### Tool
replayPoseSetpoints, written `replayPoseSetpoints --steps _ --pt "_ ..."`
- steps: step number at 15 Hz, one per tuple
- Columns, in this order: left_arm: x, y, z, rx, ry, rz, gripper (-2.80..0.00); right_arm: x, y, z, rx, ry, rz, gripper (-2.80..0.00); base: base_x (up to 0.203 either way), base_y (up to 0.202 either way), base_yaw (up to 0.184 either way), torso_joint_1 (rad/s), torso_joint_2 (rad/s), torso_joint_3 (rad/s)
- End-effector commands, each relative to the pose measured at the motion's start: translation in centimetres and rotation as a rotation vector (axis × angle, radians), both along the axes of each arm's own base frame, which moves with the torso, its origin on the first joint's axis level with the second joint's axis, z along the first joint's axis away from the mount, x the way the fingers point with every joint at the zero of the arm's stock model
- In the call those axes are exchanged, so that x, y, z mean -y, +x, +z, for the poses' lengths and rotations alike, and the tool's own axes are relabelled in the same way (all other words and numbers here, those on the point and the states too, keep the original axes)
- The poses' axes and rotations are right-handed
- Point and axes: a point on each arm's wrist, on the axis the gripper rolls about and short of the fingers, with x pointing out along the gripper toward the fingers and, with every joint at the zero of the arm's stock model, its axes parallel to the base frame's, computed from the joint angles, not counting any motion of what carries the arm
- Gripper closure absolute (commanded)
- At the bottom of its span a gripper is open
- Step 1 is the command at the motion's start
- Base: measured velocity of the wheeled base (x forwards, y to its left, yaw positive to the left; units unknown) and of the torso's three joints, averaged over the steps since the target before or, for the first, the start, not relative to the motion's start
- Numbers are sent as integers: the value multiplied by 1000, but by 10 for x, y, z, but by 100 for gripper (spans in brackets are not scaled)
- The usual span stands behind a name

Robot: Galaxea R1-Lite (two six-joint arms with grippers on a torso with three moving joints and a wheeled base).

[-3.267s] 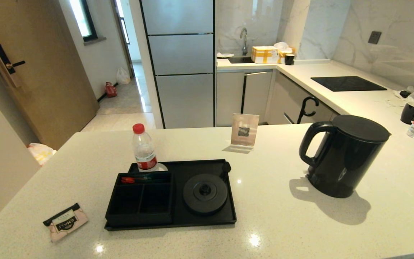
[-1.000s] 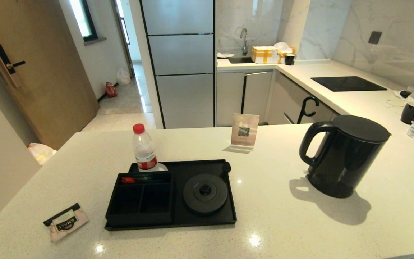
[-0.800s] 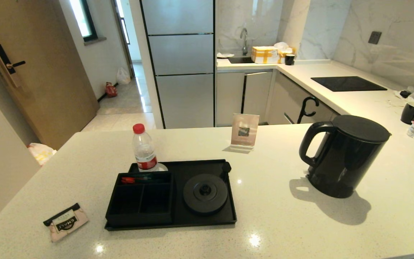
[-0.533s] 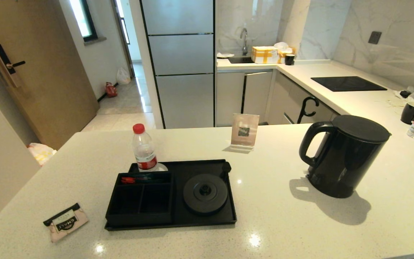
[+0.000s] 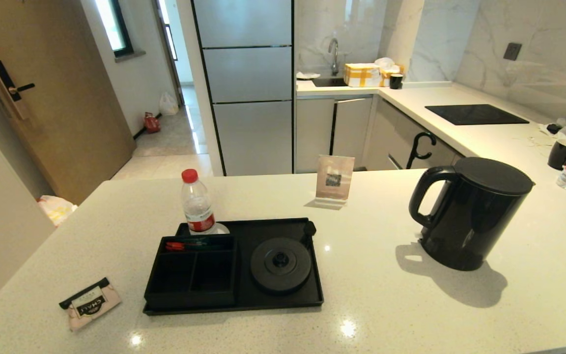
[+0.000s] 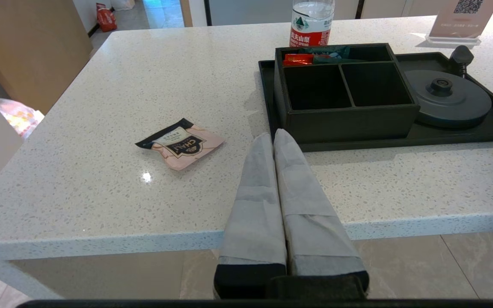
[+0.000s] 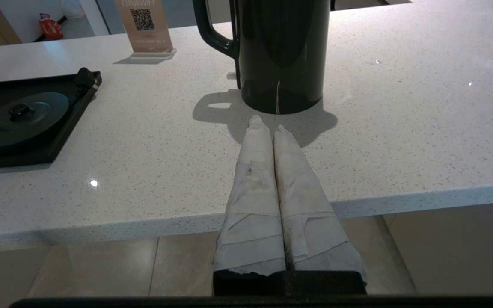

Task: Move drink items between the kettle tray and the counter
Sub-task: Return the kettle to its original position

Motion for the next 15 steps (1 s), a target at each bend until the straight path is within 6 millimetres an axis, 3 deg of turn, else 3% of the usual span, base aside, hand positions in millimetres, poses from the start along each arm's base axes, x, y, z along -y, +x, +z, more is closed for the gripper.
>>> replayPoseSetpoints --steps 1,4,6,10,12,15 --pt "0 0 0 2 0 0 0 0 0 0 -3 -2 1 0 0 0 0 0 0 0" --pt "0 0 0 2 0 0 0 0 -2 9 15 -31 7 0 0 0 0 0 0 0" --pt "0 0 0 2 0 0 0 0 -4 42 14 -35 20 0 0 0 0 0 0 0" --pt "0 0 0 2 0 0 0 -1 19 118 -58 17 37 0 0 0 0 0 0 0" --pt "0 0 0 2 0 0 0 -1 40 129 -199 55 47 0 0 0 0 0 0 0" --pt "0 0 0 2 0 0 0 -7 75 129 -462 179 251 0 0 0 0 0 0 0"
